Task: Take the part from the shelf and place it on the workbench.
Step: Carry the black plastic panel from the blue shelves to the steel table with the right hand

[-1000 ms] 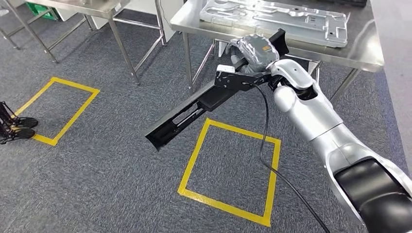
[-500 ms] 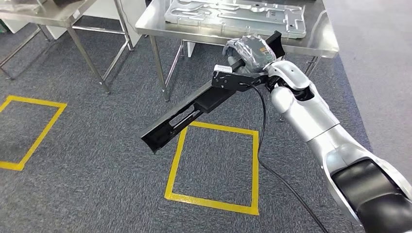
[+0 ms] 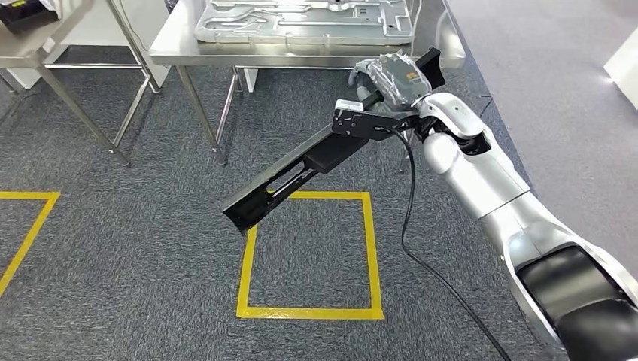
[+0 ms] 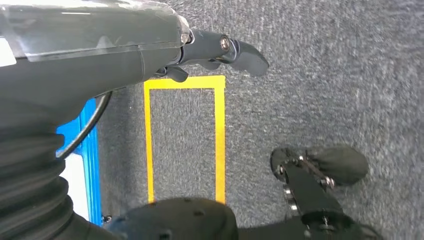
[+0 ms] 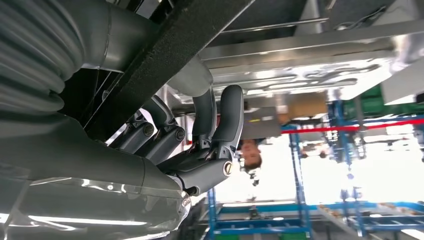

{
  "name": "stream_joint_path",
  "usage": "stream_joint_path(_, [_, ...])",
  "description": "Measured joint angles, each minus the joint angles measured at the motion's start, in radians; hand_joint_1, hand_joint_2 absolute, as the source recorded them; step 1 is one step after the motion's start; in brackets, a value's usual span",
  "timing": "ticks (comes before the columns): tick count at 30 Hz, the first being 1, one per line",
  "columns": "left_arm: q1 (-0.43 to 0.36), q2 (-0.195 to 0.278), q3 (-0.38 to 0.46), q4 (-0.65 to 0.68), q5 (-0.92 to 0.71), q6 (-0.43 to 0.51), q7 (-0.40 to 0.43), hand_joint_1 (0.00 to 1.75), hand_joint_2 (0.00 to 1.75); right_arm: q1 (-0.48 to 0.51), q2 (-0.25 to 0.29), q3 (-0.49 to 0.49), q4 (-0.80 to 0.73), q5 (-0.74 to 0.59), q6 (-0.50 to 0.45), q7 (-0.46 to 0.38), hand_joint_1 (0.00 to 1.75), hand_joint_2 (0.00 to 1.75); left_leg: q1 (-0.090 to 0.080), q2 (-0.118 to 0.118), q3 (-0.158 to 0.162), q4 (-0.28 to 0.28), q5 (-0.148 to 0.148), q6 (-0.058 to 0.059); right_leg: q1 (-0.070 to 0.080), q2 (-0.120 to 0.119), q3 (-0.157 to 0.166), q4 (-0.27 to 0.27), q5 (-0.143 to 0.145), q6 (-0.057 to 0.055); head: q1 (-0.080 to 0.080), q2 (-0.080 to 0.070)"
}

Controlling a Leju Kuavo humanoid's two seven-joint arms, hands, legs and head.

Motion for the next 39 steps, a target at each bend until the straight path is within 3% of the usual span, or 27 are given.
stream_joint_path(3, [0.002, 0.000, 0.004, 0.000, 0.001, 0.002, -0.002, 0.00, 1.75, 0.002, 0.002, 0.000, 0.000, 0.000, 0.000, 0.000, 1.75, 1.75, 0.002, -0.056, -0.087, 0.193, -0.093, -0.003, 0.002, 0.031, -0.001, -0.001, 0.002, -0.011, 0.000, 0.000])
stream_joint_path(4, [0.003, 0.000, 0.005, 0.000, 0.002, 0.002, -0.002, 0.00, 1.75, 0.004, 0.003, 0.000, 0.000, 0.000, 0.000, 0.000, 1.75, 1.75, 0.002, -0.062, -0.111, 0.242, -0.105, -0.002, 0.004, 0.043, -0.001, 0.000, 0.002, -0.013, 0.000, 0.000])
stream_joint_path(5, [0.003, 0.000, 0.005, 0.000, 0.002, 0.003, -0.003, 0.00, 1.75, 0.006, 0.003, 0.000, 0.000, 0.000, -0.001, 0.000, 1.75, 1.75, 0.002, -0.065, -0.119, 0.252, -0.096, 0.000, 0.006, 0.055, -0.001, 0.001, 0.002, -0.013, 0.000, 0.000])
stream_joint_path(6, [0.004, 0.001, 0.006, 0.000, 0.002, 0.003, -0.003, 0.00, 1.75, 0.007, 0.004, 0.000, 0.000, 0.001, -0.001, 0.000, 1.75, 1.75, 0.001, -0.066, -0.110, 0.224, -0.069, 0.005, 0.008, 0.065, 0.000, 0.002, 0.002, -0.013, 0.000, 0.000])
stream_joint_path(8, [0.005, 0.003, 0.006, 0.000, 0.002, 0.005, -0.003, 0.00, 1.75, 0.008, 0.005, 0.000, 0.000, 0.009, -0.005, 0.002, 1.75, 1.75, -0.002, -0.075, -0.056, 0.093, 0.005, 0.020, 0.011, 0.082, 0.002, 0.004, 0.001, -0.013, 0.000, 0.000])
stream_joint_path(10, [0.002, 0.005, 0.006, 0.000, 0.002, 0.007, -0.004, 0.00, 1.75, 0.008, 0.005, 0.000, 0.001, 0.024, -0.016, 0.006, 1.75, 1.75, -0.004, -0.084, -0.015, -0.009, 0.041, 0.029, 0.014, 0.095, -0.001, 0.007, 0.001, -0.009, 0.000, 0.000])
stream_joint_path(13, [-0.001, 0.005, 0.006, 0.000, 0.004, 0.008, -0.004, 0.00, 1.75, 0.009, 0.005, 0.000, 0.005, 0.037, -0.024, 0.010, 1.75, 1.75, -0.007, -0.088, -0.008, -0.034, 0.045, 0.026, 0.013, 0.098, -0.008, 0.009, 0.002, -0.003, 0.000, 0.000])
stream_joint_path(18, [-0.001, 0.006, 0.013, 0.000, 0.016, 0.006, 0.004, 0.00, 1.75, 0.008, 0.005, 0.000, 0.011, 0.039, -0.023, 0.016, 1.75, 1.75, -0.010, -0.097, -0.015, -0.033, 0.050, 0.036, 0.010, 0.089, -0.008, 0.002, 0.007, 0.005, 0.000, 0.000])
stream_joint_path(24, [0.000, 0.005, 0.022, 0.000, 0.021, 0.003, 0.024, 0.00, 1.75, -0.010, 0.005, 0.000, 0.029, 0.036, -0.010, 0.023, 1.75, 1.75, -0.012, -0.098, -0.017, -0.031, 0.051, 0.039, 0.007, 0.087, -0.008, -0.003, 0.010, 0.010, 0.000, 0.000])
stream_joint_path(27, [-0.001, 0.006, 0.022, 0.000, 0.019, 0.002, 0.033, 0.00, 1.75, -0.025, 0.000, -0.001, 0.040, 0.034, -0.005, 0.023, 1.75, 1.75, -0.014, -0.095, -0.003, -0.057, 0.050, 0.062, 0.005, 0.088, -0.004, -0.001, 0.032, 0.028, 0.000, 0.000])
stream_joint_path(29, [0.000, 0.006, 0.022, 0.000, 0.018, -0.001, 0.036, 0.00, 1.75, -0.044, -0.006, -0.005, 0.046, 0.036, -0.001, 0.027, 1.75, 1.75, -0.008, -0.090, 0.023, -0.083, 0.051, 0.073, 0.007, 0.070, -0.015, 0.024, 0.027, 0.033, 0.000, 0.000])
stream_joint_path(31, [0.001, 0.006, 0.022, 0.000, 0.018, -0.005, 0.039, 0.00, 1.75, -0.074, -0.008, -0.008, 0.053, 0.046, 0.006, 0.037, 1.75, 1.75, -0.004, -0.083, 0.040, -0.090, 0.046, 0.071, 0.004, 0.042, -0.065, 0.111, -0.026, 0.034, 0.000, 0.000])
stream_joint_path(33, [0.003, 0.005, 0.022, 0.000, 0.018, -0.010, 0.042, 0.00, 1.75, -0.102, -0.008, -0.008, 0.063, 0.064, 0.020, 0.052, 1.75, 1.75, 0.001, -0.075, 0.051, -0.089, 0.036, 0.063, -0.006, 0.029, -0.137, 0.229, -0.074, 0.049, 0.000, 0.000])
stream_joint_path(34, [0.004, 0.005, 0.022, 0.000, 0.018, -0.013, 0.043, 0.00, 1.75, -0.114, -0.008, -0.007, 0.070, 0.074, 0.030, 0.061, 1.75, 1.75, 0.006, -0.072, 0.058, -0.088, 0.028, 0.057, -0.013, 0.025, -0.156, 0.255, -0.074, 0.057, 0.000, 0.000])
stream_joint_path(35, [0.006, 0.005, 0.022, 0.000, 0.017, -0.015, 0.044, 0.00, 1.75, -0.129, -0.008, -0.007, 0.077, 0.083, 0.040, 0.070, 1.75, 1.75, 0.012, -0.070, 0.068, -0.086, 0.020, 0.048, -0.020, 0.022, -0.155, 0.243, -0.054, 0.065, 0.000, 0.000])
stream_joint_path(37, [0.008, 0.005, 0.022, 0.000, 0.016, -0.018, 0.045, 0.00, 1.75, -0.169, -0.008, -0.007, 0.094, 0.092, 0.056, 0.083, 1.75, 1.75, 0.026, -0.065, 0.089, -0.078, -0.004, 0.025, -0.036, 0.010, -0.105, 0.125, 0.020, 0.085, 0.000, 0.000])
stream_joint_path(38, [0.007, 0.008, 0.022, 0.000, 0.015, -0.019, 0.045, 0.00, 1.75, -0.192, -0.010, -0.007, 0.106, 0.093, 0.062, 0.085, 1.75, 1.75, 0.031, -0.062, 0.098, -0.072, -0.017, 0.012, -0.038, 0.005, -0.080, 0.066, 0.039, 0.092, 0.000, 0.000])
stream_joint_path(39, [0.006, 0.009, 0.022, -0.001, 0.015, -0.019, 0.045, 0.00, 1.75, -0.213, -0.012, -0.007, 0.117, 0.092, 0.067, 0.086, 1.75, 1.75, 0.032, -0.059, 0.103, -0.070, -0.029, -0.001, -0.039, 0.001, -0.063, 0.027, 0.043, 0.086, 0.000, 0.000])
